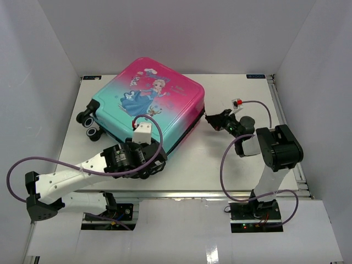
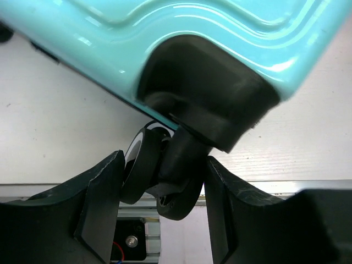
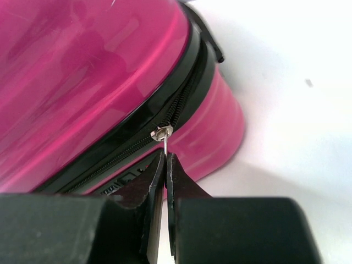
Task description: Pack the luggage
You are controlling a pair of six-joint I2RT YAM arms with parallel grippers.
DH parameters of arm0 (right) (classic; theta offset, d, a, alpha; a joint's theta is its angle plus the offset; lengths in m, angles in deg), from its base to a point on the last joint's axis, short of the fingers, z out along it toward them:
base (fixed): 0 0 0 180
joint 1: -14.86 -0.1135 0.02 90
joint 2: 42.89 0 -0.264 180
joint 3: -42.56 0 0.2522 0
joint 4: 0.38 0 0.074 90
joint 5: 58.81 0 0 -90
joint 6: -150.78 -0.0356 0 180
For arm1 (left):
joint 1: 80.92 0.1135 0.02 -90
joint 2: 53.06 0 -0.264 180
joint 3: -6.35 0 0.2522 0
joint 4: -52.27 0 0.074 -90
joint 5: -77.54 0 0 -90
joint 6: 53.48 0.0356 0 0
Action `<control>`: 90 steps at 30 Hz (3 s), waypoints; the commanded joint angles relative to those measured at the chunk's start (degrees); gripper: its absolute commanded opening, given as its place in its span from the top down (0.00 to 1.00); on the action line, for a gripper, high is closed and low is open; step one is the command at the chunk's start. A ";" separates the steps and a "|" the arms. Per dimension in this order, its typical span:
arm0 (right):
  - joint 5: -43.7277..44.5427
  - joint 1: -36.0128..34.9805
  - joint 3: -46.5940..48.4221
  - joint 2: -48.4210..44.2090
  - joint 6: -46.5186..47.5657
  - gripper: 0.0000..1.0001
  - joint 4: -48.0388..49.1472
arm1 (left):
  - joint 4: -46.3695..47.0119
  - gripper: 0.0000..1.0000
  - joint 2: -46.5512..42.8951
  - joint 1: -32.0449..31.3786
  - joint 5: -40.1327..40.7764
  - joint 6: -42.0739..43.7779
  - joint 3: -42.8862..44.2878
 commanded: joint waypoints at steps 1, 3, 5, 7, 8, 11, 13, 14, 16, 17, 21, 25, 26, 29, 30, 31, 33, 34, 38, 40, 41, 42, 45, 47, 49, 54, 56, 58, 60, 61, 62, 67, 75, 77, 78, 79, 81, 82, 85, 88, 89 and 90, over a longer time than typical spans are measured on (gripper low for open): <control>8.24 2.36 -17.43 -6.45 -2.26 0.92 7.86 | 6.19 1.00 -7.60 12.95 6.52 4.72 -1.16; 9.27 -0.64 -21.75 -8.39 -2.79 0.92 11.35 | 15.68 0.92 -9.68 19.55 -0.83 19.91 -1.63; 11.84 -6.44 -24.30 -9.12 -2.53 0.92 11.73 | 20.30 0.68 -9.05 26.97 -11.08 26.53 -0.50; 14.81 -11.95 -25.93 -9.36 -2.13 0.92 11.69 | 19.73 0.48 -6.65 28.21 -14.38 27.51 1.93; 16.24 -15.32 -26.40 -9.37 -1.56 0.92 11.95 | 17.88 0.39 -5.79 28.28 -12.10 26.68 3.28; 22.36 -24.24 -26.48 -10.02 1.67 0.92 8.81 | 12.51 0.26 -5.26 28.61 -3.99 24.74 8.14; 24.42 -26.96 -26.61 -10.49 3.39 0.92 7.22 | 11.71 0.21 -5.33 29.01 -3.36 26.11 11.64; 24.94 -27.92 -26.78 -10.74 3.83 0.92 6.66 | 11.53 0.19 -5.15 29.20 -3.36 26.81 13.22; 25.15 -29.36 -26.75 -11.77 4.87 0.92 5.05 | 9.39 0.16 -3.47 29.28 -4.01 27.44 16.91; 25.68 -29.76 -26.56 -12.42 5.69 0.92 3.93 | 8.40 0.16 -2.90 29.28 -5.22 27.94 17.55; 30.33 -29.43 -25.03 -13.97 7.76 0.92 -1.22 | 11.53 0.15 -4.69 29.28 -11.32 31.13 12.38; 32.53 -25.74 -21.24 -16.94 10.01 0.92 -10.34 | 17.23 0.17 -8.68 29.28 -23.09 34.08 5.11; 32.28 -24.79 -20.17 -17.47 10.18 0.92 -12.69 | 18.03 0.18 -9.27 29.28 -26.00 34.77 3.67; 31.02 -21.97 -19.09 -18.30 10.72 0.92 -15.68 | 18.30 0.18 -10.81 29.28 -29.54 36.24 0.23; 30.55 -21.24 -19.17 -18.57 10.70 0.92 -15.92 | 18.26 0.18 -11.60 29.28 -29.85 36.84 -0.91; 30.09 -20.51 -19.27 -18.83 10.67 0.92 -16.12 | 18.23 0.17 -12.38 29.28 -30.15 37.47 -2.09; 28.86 -19.68 -19.25 -19.13 10.64 0.92 -16.38 | 17.48 0.16 -12.95 29.28 -30.91 38.70 -2.96; 28.72 -19.55 -19.11 -19.27 10.64 0.92 -16.58 | 17.21 0.16 -12.55 29.28 -31.99 39.39 -2.48; 26.39 -19.21 -18.41 -19.61 10.42 0.92 -17.11 | 15.05 0.18 -11.28 29.28 -34.18 40.63 -1.90; 25.51 -18.95 -17.82 -19.72 10.38 0.92 -18.04 | 15.64 0.19 -11.92 29.28 -37.59 41.58 -2.31; 25.19 -18.65 -17.26 -19.78 10.42 0.92 -18.95 | 16.41 0.19 -12.23 29.28 -39.01 42.26 -2.67; 24.85 -18.32 -16.53 -19.85 10.47 0.92 -19.92 | 17.16 0.19 -12.43 29.28 -40.09 43.01 -3.03; 23.45 -17.07 -13.80 -20.26 10.30 0.92 -22.96 | 17.24 0.19 -11.07 29.28 -40.16 44.88 -3.06; 22.35 -16.23 -12.50 -20.67 9.97 0.92 -24.22 | 16.99 0.19 -9.97 29.28 -39.55 45.46 -2.59; 21.13 -15.60 -11.63 -21.96 9.85 0.92 -25.63 | 17.06 0.18 -8.82 29.28 -39.78 46.48 -2.48; 21.35 -15.14 -10.92 -24.95 10.95 0.92 -28.64 | 15.97 0.16 -6.15 29.28 -35.35 48.04 -1.17; 21.04 -14.77 -10.55 -25.48 11.21 0.92 -29.55 | 15.74 0.16 -4.72 29.28 -34.71 49.17 -0.74; 20.48 -14.60 -9.81 -25.90 11.96 0.92 -31.08 | 15.85 0.16 -3.36 29.28 -32.52 49.10 -0.76; 20.06 -14.60 -9.28 -25.96 11.96 0.92 -31.59 | 16.43 0.16 -2.36 29.28 -31.60 49.32 -1.12; 19.96 -14.60 -8.88 -25.81 11.96 0.92 -31.79 | 17.13 0.19 -1.56 29.28 -32.35 49.62 -1.62; 19.92 -14.62 -8.48 -25.67 11.96 0.92 -31.96 | 17.80 0.27 -0.80 29.28 -33.10 49.81 -2.09; 22.06 -13.49 -6.69 -24.21 12.39 0.92 -32.64 | 18.04 1.00 0.18 29.28 -26.79 47.16 -3.52; 26.30 -5.75 -2.98 -20.56 12.98 0.92 -32.84 | 18.43 1.00 -7.38 29.32 -15.56 46.62 -3.97; 24.34 -4.49 -0.20 -18.65 13.94 0.92 -33.04 | 19.88 1.00 -9.44 29.28 -15.55 48.11 -4.99; 23.25 -3.99 1.64 -17.45 14.73 0.92 -33.39 | 20.08 1.00 -10.41 29.28 -15.97 48.77 -5.48; 22.46 -3.71 3.53 -16.22 15.35 0.92 -34.44 | 20.25 1.00 -11.08 29.28 -16.41 49.99 -5.98; 22.25 -3.26 6.22 -13.77 16.19 0.92 -36.41 | 20.45 1.00 -12.08 29.28 -16.71 51.74 -7.69; 22.37 -3.01 7.10 -12.90 16.38 0.92 -36.86 | 20.62 1.00 -12.57 29.28 -17.43 52.50 -8.08; 21.66 -1.94 9.30 -11.30 16.45 0.92 -36.93 | 20.58 1.00 -13.87 29.28 -19.99 53.77 -7.57; 19.98 -0.48 11.52 -9.67 17.11 0.92 -38.12 | 20.40 1.00 -14.31 29.28 -19.69 54.34 -7.84; 19.76 0.23 12.68 -9.26 17.35 0.92 -38.76 | 20.43 1.00 -14.65 29.28 -19.76 54.50 -8.01; 19.39 1.22 13.18 -9.13 17.36 0.92 -39.04 | 20.47 1.00 -14.93 29.28 -20.09 54.56 -7.99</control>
